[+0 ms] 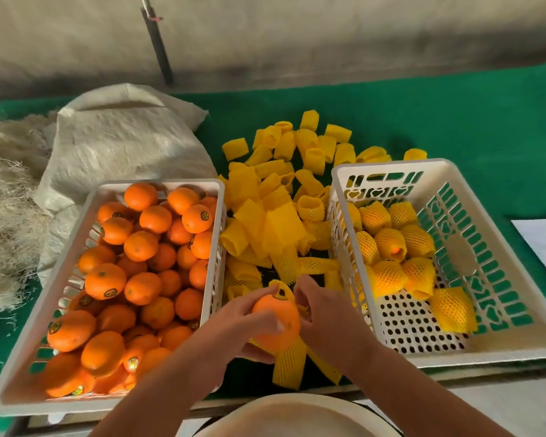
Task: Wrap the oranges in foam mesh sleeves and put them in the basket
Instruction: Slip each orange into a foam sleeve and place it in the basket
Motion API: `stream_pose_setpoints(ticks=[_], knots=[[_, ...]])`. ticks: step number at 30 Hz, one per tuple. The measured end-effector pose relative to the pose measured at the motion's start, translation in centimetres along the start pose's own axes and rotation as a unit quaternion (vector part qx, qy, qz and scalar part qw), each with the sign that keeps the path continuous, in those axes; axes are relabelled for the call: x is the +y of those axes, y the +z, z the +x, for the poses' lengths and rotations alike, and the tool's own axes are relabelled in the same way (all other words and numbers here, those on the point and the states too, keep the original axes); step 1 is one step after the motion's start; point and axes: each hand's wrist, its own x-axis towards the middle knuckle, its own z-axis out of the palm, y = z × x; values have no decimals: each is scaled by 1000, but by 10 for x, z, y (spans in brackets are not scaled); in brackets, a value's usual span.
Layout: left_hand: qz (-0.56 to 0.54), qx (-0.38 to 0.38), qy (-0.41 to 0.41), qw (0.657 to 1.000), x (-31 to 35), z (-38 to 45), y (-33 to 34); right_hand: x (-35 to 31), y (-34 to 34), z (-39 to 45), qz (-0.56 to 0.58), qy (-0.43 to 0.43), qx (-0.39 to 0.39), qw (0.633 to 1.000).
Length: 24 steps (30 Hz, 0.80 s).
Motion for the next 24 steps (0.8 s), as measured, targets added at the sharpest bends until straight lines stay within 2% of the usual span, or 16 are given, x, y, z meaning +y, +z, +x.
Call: stream_pose_setpoints(ticks=[3, 7, 9, 11, 14, 16, 18, 20, 22, 24], knots=[[-7, -5, -3, 1000, 7, -1, 10, -1, -4, -2, 3, -20, 1, 1000], [0, 26, -66, 997, 6, 3, 16, 3, -11, 1, -9, -11, 38, 999], [-59, 45, -78, 994, 5, 6, 13, 8, -14, 3, -50, -16, 16, 998], [-163, 68, -81, 981, 8, 11, 4, 13, -17, 0, -69, -38, -35, 996], [-360, 49, -76, 928, 17, 21, -6, 19, -16, -7, -144, -99, -118, 977], [-399, 55, -61, 913, 19, 28, -7, 23, -14, -10, -189, -121, -149, 963], [-382, 93, -41, 919, 16, 32, -2, 25, -11, -7, -202, -89, -152, 963], [-322, 126, 1, 938, 8, 37, 8, 24, -12, 0, -162, -24, -134, 977], [-196, 149, 39, 968, -3, 40, 17, 20, -18, 6, -72, 37, -101, 992], [-66, 175, 69, 980, -10, 39, 22, 16, -26, 9, -24, 51, -69, 996]])
